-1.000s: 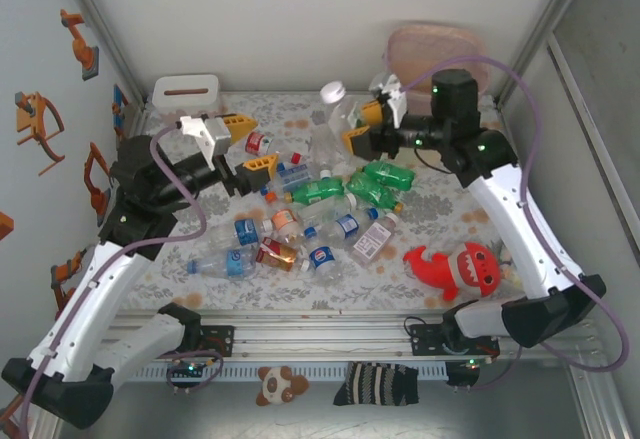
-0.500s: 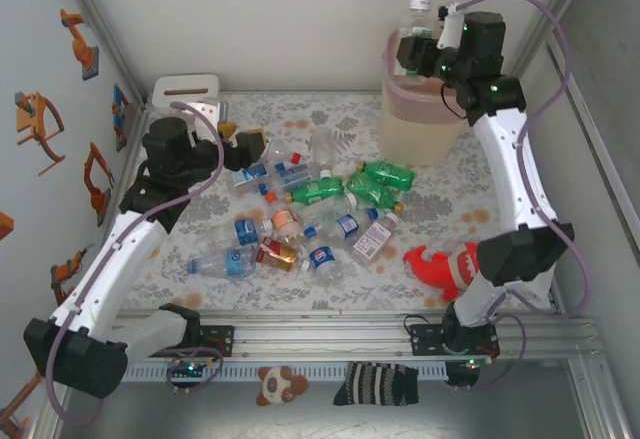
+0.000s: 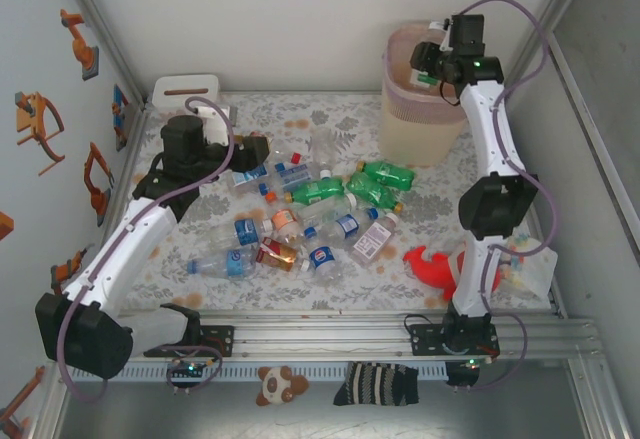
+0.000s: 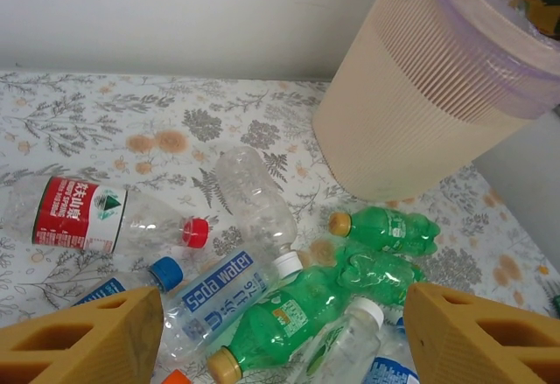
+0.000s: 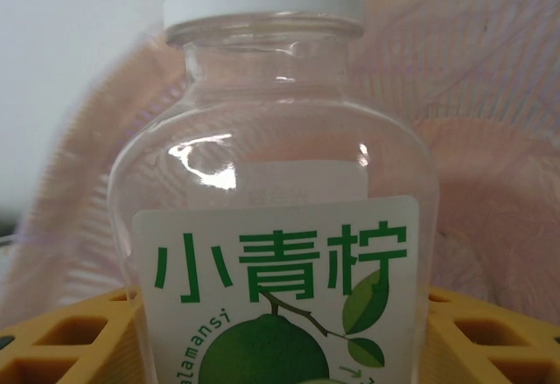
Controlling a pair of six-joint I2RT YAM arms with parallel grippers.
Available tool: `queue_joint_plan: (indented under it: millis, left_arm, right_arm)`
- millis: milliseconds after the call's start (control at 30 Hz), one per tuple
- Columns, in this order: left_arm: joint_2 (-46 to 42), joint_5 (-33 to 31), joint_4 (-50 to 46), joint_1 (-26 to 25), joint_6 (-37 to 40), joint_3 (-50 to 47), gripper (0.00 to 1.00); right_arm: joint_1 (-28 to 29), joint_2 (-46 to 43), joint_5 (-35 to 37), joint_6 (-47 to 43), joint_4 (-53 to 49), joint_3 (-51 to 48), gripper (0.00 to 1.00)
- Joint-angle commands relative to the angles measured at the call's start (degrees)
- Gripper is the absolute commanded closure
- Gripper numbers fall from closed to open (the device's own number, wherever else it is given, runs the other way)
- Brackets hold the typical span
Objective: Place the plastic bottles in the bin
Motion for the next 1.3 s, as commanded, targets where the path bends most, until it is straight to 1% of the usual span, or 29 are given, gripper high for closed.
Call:
queue_joint_plan:
  millis: [0,267,467,800,900,1100,1167,1267]
  left_arm:
    - [0.31,0.65,-0.29,0.58,-0.18,1.01,0.28]
    - [1.07,0.01,-0.14,1.08,0.19,-0.24,0.28]
    - [1.4,-0.16,-0.14,1.39,0.37,-0.66,0.28]
    - [2.42,-0.08,-0.62,1.81,0.37,-0.59,0.29]
    - [2.33,-0.12,-0.68,1.98,0.39,-0.59,0.28]
    - [2.33,0.03,-0.7,2.26,0.45,-0.37,0.28]
    - [2.39,0.05,-0.66,2.34,0.4,-0.34,0.28]
    - [2.42,-0.08,-0.78,2.52,0.37,-0.35,0.28]
  right_arm:
    - [-0.23,2.54,3.33,-1.11,-3.19,3.65,0.52]
    - [-0.66,9.97,5.15,-4.78,-7.52,7.62,0.52]
    - [-0.91,13.92,5.47,-6.93,-9.85,8.13,0.52]
    - [-1.88,18.97,4.43,-7.3,-11.45,8.6,0.51]
    - [-1.85,18.56,4.12,-7.06,-11.63,8.72,0.46]
    - [-1.88,15.66,4.82,-6.95,-11.59,9.93,0.31]
    - [-1.9,14.51,4.91,-6.96,-11.61,10.44,0.28]
    - [-1.84,12.56,5.0,-6.95,-11.67,11.18,0.27]
